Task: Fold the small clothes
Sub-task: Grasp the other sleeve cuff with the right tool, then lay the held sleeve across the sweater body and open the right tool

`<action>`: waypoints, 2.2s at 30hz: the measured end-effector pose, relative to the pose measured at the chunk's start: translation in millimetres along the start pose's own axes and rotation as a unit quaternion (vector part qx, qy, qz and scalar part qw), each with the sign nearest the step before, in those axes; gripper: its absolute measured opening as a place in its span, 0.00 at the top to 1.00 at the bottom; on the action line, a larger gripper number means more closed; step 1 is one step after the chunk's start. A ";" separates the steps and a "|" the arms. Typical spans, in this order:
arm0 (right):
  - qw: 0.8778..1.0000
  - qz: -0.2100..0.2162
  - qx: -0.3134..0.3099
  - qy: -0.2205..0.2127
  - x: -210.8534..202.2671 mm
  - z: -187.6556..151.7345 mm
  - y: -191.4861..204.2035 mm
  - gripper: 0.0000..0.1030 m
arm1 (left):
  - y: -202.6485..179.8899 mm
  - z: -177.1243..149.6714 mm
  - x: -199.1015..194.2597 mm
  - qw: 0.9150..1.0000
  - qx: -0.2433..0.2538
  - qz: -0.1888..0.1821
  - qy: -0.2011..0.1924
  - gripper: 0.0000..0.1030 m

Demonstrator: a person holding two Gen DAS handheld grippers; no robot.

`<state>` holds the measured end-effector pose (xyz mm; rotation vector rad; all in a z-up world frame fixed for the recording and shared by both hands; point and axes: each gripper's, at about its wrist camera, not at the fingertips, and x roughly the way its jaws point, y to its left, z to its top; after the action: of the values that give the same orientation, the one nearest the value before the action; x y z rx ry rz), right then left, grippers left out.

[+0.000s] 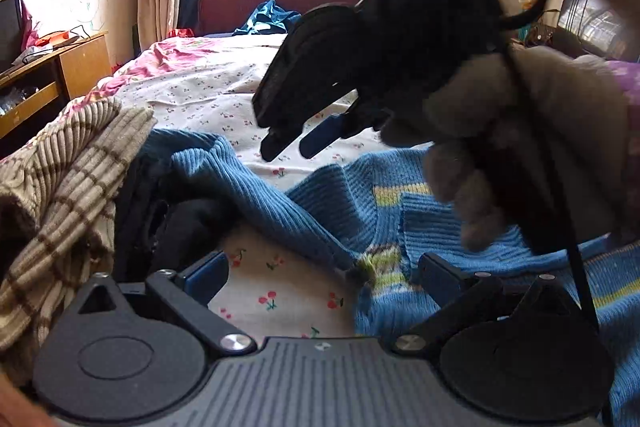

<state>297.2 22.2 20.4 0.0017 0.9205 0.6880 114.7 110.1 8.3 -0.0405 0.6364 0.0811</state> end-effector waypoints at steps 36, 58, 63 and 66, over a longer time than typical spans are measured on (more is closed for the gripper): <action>0.943 -0.128 0.284 -0.121 -147.7 -146.8 -107.9 0.76 | -67.4 -23.3 10.2 0.980 0.177 0.070 -0.063 0.00; 0.903 -0.126 0.382 -0.149 -141.6 -173.2 -198.2 0.87 | -75.7 -16.2 51.6 0.972 0.203 0.116 -0.034 0.00; 0.895 -0.088 0.394 -0.189 -170.9 -157.4 -193.3 0.93 | -64.2 -2.7 49.4 0.973 0.177 0.141 -0.046 0.00; 0.889 -0.051 0.386 -0.241 -202.1 -141.5 -180.7 0.98 | -54.3 6.0 48.1 0.973 0.153 0.165 -0.051 0.00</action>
<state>209.7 -270.7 28.7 0.7974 0.6505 0.1636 161.6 59.5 -14.8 0.3658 0.5419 0.3034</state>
